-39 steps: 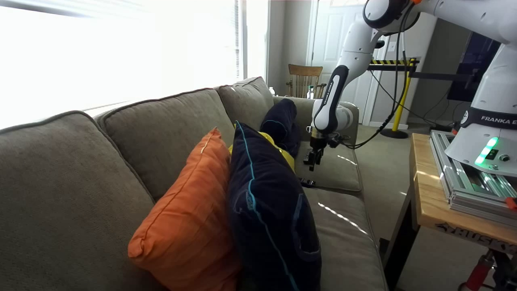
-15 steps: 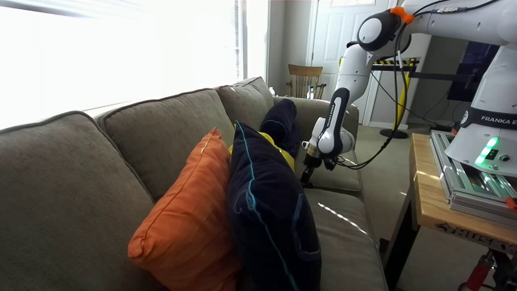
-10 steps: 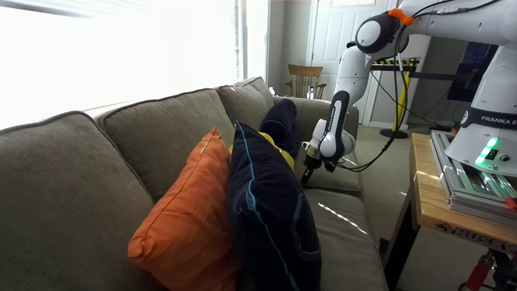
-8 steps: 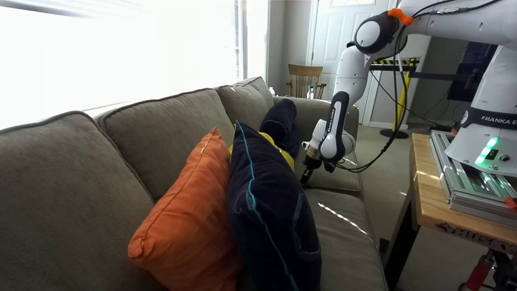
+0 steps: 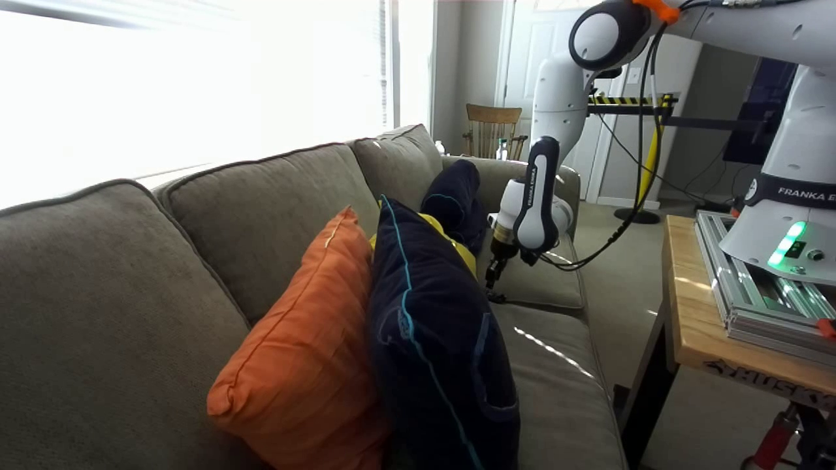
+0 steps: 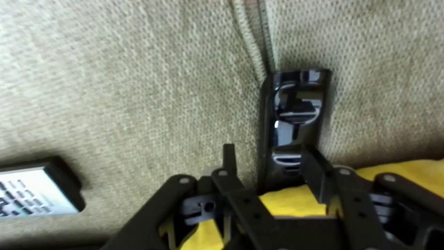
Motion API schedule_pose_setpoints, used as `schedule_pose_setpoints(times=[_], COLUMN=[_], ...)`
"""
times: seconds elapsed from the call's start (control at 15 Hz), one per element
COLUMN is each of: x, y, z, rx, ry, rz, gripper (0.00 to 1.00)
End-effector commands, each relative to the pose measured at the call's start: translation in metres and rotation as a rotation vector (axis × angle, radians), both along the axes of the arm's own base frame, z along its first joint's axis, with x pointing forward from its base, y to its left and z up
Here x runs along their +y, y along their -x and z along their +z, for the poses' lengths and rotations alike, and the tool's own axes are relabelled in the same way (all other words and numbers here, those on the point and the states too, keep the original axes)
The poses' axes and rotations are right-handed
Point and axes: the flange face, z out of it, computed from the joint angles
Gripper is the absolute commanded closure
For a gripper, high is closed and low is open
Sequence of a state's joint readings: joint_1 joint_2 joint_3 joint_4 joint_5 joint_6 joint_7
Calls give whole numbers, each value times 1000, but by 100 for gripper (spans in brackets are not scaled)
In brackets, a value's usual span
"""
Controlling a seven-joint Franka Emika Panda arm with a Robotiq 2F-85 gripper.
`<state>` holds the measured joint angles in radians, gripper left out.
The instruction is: Move the remote to the right
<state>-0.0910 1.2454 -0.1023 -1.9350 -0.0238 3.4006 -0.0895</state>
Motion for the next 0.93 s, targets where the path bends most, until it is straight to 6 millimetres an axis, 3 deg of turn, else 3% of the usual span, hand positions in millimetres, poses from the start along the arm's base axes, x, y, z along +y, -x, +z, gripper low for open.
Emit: schedule_pose_setpoints(times=[0.0,0.07,0.13,0.2,0.4,0.87], x=[-21,-27,-33,-33,-25,-3], y=[2,-4,-7,-9,-8,2], z=[47,52,56,58,47,12], rx=[105,85,75,78,90,130], ry=[52,53,65,44,-12,-23], rz=[-59,-52,-61,-55,-43,-61], gripper=[72,72,23,21,0,0])
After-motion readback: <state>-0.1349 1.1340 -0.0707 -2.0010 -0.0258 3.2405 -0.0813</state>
